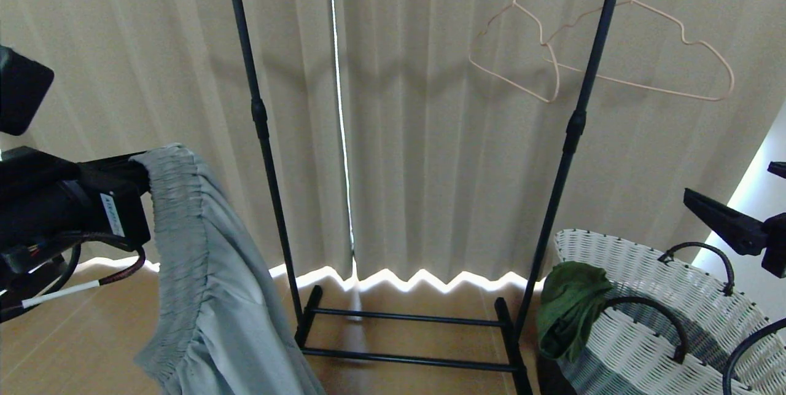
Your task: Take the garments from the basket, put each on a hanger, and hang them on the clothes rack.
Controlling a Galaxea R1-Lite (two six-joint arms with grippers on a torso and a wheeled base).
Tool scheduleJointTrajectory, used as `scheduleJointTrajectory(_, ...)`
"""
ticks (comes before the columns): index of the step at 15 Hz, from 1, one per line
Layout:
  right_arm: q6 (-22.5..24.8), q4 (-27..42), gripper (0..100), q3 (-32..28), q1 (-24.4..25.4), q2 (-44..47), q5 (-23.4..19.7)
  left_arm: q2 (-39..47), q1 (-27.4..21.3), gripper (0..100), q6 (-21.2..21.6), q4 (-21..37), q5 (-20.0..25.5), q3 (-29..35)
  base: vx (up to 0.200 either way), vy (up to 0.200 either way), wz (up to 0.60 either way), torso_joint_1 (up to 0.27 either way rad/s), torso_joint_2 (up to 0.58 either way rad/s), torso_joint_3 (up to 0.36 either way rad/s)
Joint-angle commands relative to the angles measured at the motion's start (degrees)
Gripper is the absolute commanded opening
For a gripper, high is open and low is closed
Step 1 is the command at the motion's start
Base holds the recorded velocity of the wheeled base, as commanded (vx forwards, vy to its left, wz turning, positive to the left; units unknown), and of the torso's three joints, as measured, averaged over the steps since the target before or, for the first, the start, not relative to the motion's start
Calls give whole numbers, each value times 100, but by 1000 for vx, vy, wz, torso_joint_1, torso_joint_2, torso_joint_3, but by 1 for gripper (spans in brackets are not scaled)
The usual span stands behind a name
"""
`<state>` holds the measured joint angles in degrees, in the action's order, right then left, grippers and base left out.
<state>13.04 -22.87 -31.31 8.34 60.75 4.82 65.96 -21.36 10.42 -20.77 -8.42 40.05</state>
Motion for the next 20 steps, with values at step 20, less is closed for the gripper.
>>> scheduleJointTrajectory(20, 14, -253, 100, 257, -34, 192, 2, 101, 413, 0, 302, -76, 570, -137, 0, 0, 0, 96, -255, -145)
